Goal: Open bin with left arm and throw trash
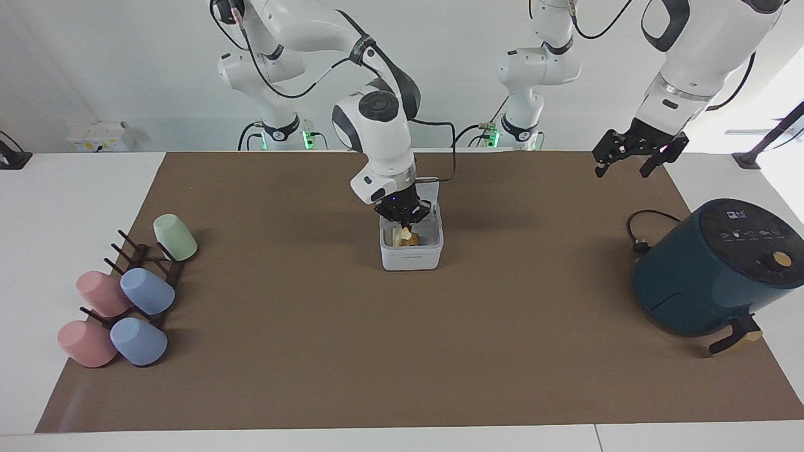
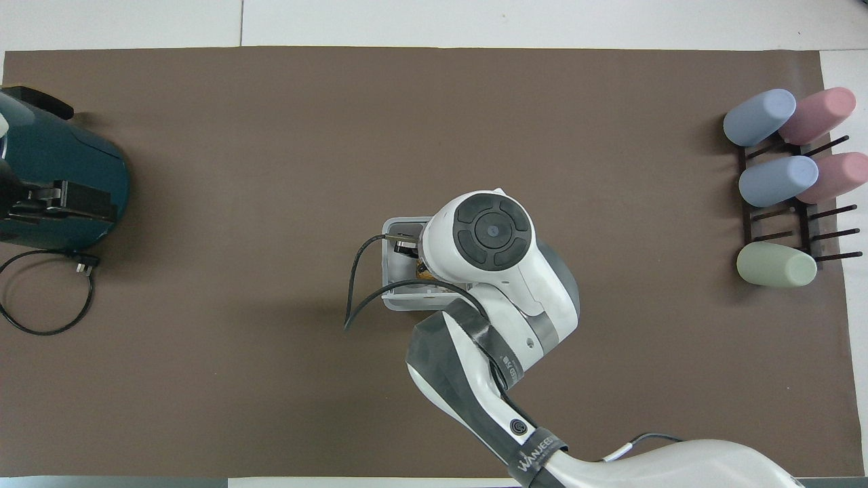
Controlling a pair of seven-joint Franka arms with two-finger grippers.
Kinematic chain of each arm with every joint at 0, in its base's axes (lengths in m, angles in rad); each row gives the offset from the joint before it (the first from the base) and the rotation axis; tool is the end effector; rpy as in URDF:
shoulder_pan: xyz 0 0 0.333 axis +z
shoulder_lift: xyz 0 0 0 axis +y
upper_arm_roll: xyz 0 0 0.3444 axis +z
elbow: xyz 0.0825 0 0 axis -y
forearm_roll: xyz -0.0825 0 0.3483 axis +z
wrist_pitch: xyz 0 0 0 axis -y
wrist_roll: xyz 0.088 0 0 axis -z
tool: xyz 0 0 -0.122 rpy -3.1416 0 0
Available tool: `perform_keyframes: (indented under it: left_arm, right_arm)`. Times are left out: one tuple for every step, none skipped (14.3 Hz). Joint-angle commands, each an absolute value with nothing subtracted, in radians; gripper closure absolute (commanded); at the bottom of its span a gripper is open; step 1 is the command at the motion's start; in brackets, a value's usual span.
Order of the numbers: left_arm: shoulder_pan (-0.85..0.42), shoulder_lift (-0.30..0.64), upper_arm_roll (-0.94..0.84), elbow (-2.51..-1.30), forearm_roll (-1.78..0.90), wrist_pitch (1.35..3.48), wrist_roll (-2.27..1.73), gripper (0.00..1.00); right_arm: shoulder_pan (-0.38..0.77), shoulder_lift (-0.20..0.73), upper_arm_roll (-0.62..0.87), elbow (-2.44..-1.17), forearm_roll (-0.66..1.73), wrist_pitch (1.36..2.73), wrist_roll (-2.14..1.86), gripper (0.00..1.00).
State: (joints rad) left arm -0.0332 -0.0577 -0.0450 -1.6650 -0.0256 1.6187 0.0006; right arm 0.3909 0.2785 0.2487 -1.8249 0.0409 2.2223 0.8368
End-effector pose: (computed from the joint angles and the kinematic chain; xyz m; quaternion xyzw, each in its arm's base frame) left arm 0.5012 -0.0430 0.6303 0.9992 -0.0388 0.0052 0.0117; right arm 0.5013 0.3599 0.4299 -0.9899 0.1161 -0.0128 0.0799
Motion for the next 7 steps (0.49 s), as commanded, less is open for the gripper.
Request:
perform_keyframes:
  left_arm:
    - [-0.02, -0.066, -0.054, -1.672, -0.009, 1.615, 0.015, 0.0]
    - [-0.02, -0.064, -0.054, -1.672, -0.009, 1.615, 0.014, 0.0]
    - [-0.02, -0.066, -0.054, -1.672, -0.009, 1.615, 0.014, 0.0]
    - [-0.02, -0.066, -0.054, -1.674, -0.011, 1.612, 0.014, 0.0]
    - [-0.021, -0.066, -0.054, -1.675, -0.011, 1.614, 0.012, 0.0]
    - [-0.023, -0.067, -0.054, -1.677, -0.009, 1.611, 0.0, 0.0]
    - [-0.029, -0.067, -0.054, -1.677, -0.011, 1.609, -0.002, 0.0]
  right_arm:
    - [0.377, 0.267, 0.253, -1.824, 0.055, 2.215, 0.86, 0.0]
    - [0.365, 0.268, 0.253, -1.795, 0.057, 2.179, 0.859, 0.0]
    - [0.356, 0.27, 0.252, -1.76, 0.057, 2.137, 0.859, 0.0]
    - [0.342, 0.27, 0.252, -1.731, 0.057, 2.099, 0.858, 0.0]
    - [0.341, 0.268, 0.253, -1.726, 0.063, 2.088, 0.859, 0.0]
    - [0.347, 0.267, 0.252, -1.726, 0.066, 2.082, 0.859, 0.0]
    - [0.336, 0.262, 0.249, -1.723, 0.051, 2.06, 0.838, 0.0]
